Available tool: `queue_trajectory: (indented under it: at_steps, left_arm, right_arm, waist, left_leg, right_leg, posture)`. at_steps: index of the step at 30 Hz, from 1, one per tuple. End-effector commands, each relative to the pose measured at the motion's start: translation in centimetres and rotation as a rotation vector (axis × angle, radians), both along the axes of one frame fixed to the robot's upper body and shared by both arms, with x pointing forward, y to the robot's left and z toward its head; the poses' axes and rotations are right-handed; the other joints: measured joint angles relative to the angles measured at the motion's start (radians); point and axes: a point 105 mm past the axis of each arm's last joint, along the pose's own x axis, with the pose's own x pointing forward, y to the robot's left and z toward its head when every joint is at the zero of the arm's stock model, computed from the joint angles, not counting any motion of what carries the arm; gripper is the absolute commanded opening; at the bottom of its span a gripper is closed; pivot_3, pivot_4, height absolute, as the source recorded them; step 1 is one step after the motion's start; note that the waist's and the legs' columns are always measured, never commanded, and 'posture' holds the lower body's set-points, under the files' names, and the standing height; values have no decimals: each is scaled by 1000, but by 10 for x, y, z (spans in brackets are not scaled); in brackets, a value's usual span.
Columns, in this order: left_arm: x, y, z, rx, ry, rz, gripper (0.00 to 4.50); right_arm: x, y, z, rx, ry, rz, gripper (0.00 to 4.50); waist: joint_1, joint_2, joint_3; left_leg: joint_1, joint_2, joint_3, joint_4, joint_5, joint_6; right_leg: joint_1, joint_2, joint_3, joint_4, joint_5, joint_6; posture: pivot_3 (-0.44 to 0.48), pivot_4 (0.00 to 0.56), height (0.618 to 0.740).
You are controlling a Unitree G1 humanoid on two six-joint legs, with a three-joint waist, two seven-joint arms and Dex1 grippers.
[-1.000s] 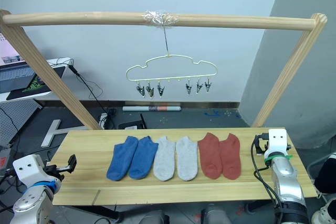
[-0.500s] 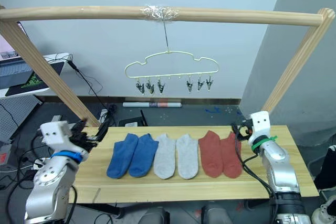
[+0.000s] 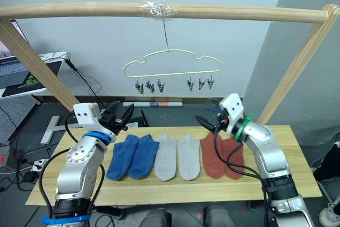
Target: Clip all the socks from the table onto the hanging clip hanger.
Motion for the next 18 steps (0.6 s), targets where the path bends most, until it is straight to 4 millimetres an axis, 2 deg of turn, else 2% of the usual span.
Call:
queue_trajectory:
  at_steps: [1,7,18]
  left_arm:
    - [9,-4,16,5,-76,24,2617]
    - [28,-13,17,-50,-83,33,2617]
    - [53,-25,20,-75,-101,25,2617]
  right_arm:
    - [-5,16,15,32,-32,65,4500]
    - [-7,34,30,58,-72,109,4500]
    - [-13,40,45,77,-94,131,4500]
  waist:
    - [1,-1,1]
    - [2,-5,10]
    - [0,-7,27]
  left_leg:
    - [0,0,0,0,0,0]
    - [-2,0,0,1,0,0]
    - [-3,0,-1,1,0,0]
  right_leg:
    - [0,0,0,0,0,0]
    - [-1,-2,0,0,0,0]
    - [-2,-6,0,0,1,2]
  posture:
    - [21,156,740]
    - [17,177,740]
    - [-15,196,740]
